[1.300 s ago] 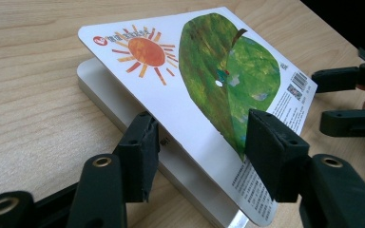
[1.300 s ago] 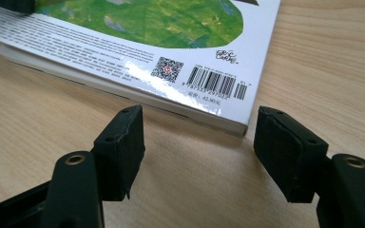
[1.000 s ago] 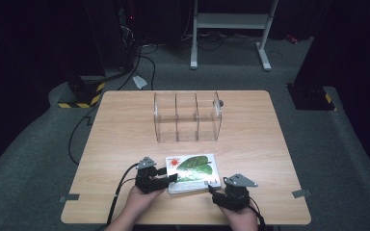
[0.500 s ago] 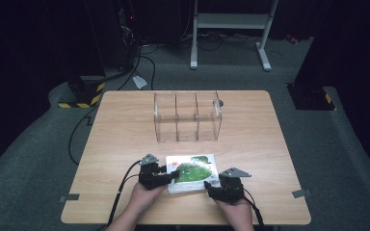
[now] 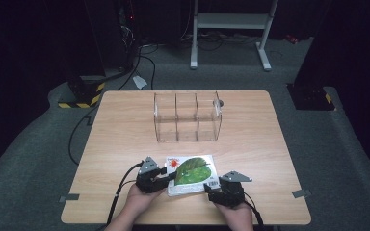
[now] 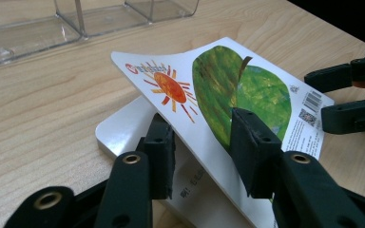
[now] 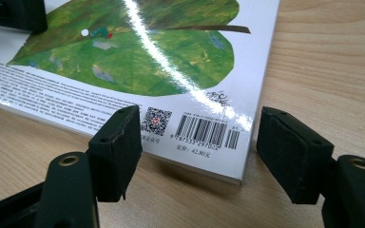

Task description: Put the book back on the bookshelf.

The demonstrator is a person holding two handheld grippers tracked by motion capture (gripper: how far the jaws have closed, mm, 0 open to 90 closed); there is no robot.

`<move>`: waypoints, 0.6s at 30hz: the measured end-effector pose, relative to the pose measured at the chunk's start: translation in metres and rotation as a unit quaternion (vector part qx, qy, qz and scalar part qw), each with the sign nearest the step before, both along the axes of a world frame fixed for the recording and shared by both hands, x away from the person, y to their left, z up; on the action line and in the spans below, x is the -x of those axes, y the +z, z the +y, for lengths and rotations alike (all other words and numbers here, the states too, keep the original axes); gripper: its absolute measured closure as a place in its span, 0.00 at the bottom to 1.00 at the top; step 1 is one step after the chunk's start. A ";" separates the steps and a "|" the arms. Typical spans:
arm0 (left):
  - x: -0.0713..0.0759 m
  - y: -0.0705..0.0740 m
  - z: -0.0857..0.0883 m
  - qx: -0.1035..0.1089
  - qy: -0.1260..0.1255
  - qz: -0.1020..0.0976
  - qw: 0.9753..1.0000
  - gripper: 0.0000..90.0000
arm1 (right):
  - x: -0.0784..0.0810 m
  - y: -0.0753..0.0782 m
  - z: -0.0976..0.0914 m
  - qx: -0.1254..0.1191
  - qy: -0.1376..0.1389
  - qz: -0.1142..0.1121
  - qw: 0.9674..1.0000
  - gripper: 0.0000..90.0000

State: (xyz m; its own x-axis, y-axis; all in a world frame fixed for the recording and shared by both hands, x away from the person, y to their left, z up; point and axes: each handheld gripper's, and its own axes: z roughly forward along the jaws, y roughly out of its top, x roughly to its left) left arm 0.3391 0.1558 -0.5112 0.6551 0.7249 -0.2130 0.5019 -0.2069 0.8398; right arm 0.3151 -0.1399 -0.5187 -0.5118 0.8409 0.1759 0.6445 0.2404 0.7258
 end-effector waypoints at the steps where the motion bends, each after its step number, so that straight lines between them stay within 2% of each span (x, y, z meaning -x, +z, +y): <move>1: 0.001 0.001 0.000 -0.002 -0.002 -0.007 1.000 0.70 | 0.000 0.000 0.000 0.000 0.001 0.000 1.000 0.35; 4: 0.004 0.003 0.001 -0.001 -0.006 -0.019 1.000 0.72 | 0.000 0.001 -0.002 -0.003 -0.005 -0.005 1.000 0.36; 8: 0.008 0.006 -0.001 -0.012 -0.013 -0.045 0.999 0.73 | 0.000 0.002 -0.003 -0.011 -0.008 -0.006 1.000 0.36; 10: 0.009 0.007 -0.001 -0.021 -0.017 -0.057 0.998 0.73 | -0.001 0.002 -0.004 -0.011 -0.006 -0.009 1.000 0.36; 11: 0.011 0.008 -0.002 -0.026 -0.021 -0.069 0.997 0.73 | -0.002 0.002 -0.004 -0.013 -0.005 -0.010 1.000 0.36; 18: 0.017 0.012 -0.004 -0.035 -0.031 -0.100 0.994 0.75 | -0.011 0.003 -0.003 -0.025 0.002 -0.003 1.000 0.36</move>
State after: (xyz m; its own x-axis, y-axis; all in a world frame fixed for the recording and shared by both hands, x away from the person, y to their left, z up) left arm 0.3217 0.1521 -0.4997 0.7234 0.6900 -0.0244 0.3106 -0.2938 0.9040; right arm 0.3259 -0.1431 -0.5160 -0.5172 0.8284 0.2152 0.6387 0.2062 0.7413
